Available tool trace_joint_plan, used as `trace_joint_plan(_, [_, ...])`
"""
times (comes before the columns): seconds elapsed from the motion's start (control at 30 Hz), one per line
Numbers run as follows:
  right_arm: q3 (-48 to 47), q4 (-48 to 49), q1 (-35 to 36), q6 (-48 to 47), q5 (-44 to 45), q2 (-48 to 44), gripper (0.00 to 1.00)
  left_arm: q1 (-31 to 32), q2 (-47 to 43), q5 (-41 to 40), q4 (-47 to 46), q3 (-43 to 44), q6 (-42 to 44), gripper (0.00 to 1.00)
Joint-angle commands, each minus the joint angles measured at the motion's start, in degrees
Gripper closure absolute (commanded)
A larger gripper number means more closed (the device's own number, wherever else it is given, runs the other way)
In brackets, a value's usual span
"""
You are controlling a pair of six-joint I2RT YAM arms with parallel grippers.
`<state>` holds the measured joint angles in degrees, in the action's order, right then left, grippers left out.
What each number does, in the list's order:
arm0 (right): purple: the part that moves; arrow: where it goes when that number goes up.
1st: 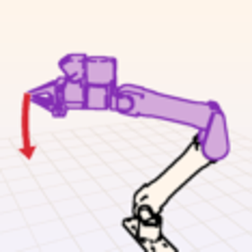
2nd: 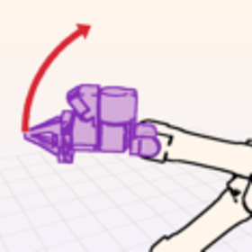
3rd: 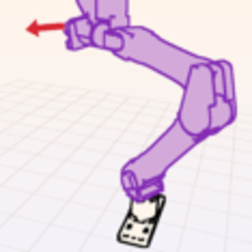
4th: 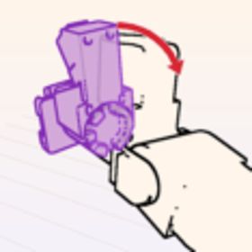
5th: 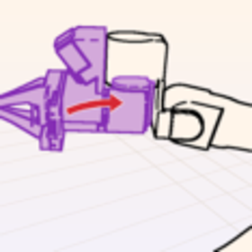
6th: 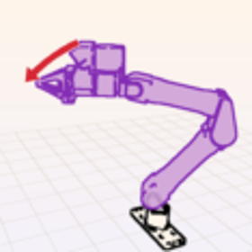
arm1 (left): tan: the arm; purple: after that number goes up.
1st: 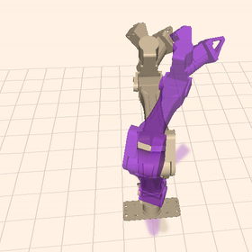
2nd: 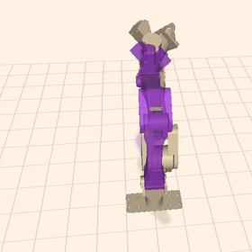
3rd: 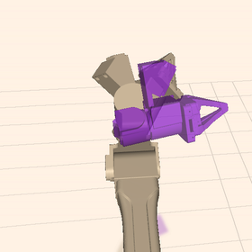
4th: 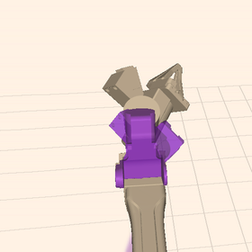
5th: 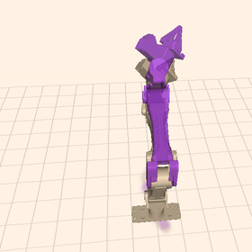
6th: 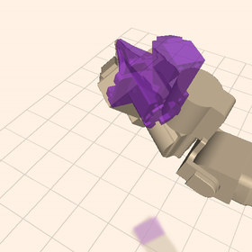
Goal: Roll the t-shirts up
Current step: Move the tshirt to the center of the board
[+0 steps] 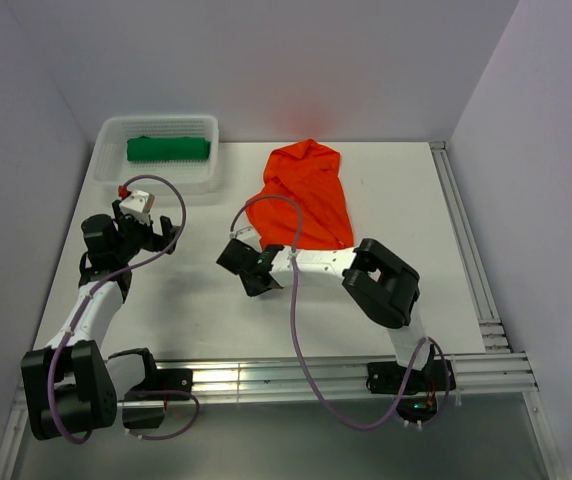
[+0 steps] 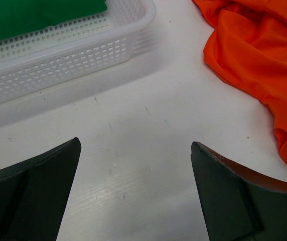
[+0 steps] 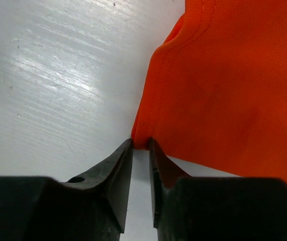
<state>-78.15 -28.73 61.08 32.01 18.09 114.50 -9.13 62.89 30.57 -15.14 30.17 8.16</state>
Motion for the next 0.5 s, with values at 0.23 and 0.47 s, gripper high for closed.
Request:
trace_joint_plan(0.23, [4.92, -0.62, -0.70, 2.18, 5.81, -10.99, 1.00, 2.78, 0.30, -1.11, -1.91, -0.29, 1.41, 0.03])
trace_joint_plan(0.47, [2.05, -17.11, -3.40, 0.95, 9.17, -33.10, 1.00, 16.14, 2.58, -4.90, -3.49, 2.87, 4.40, 0.05])
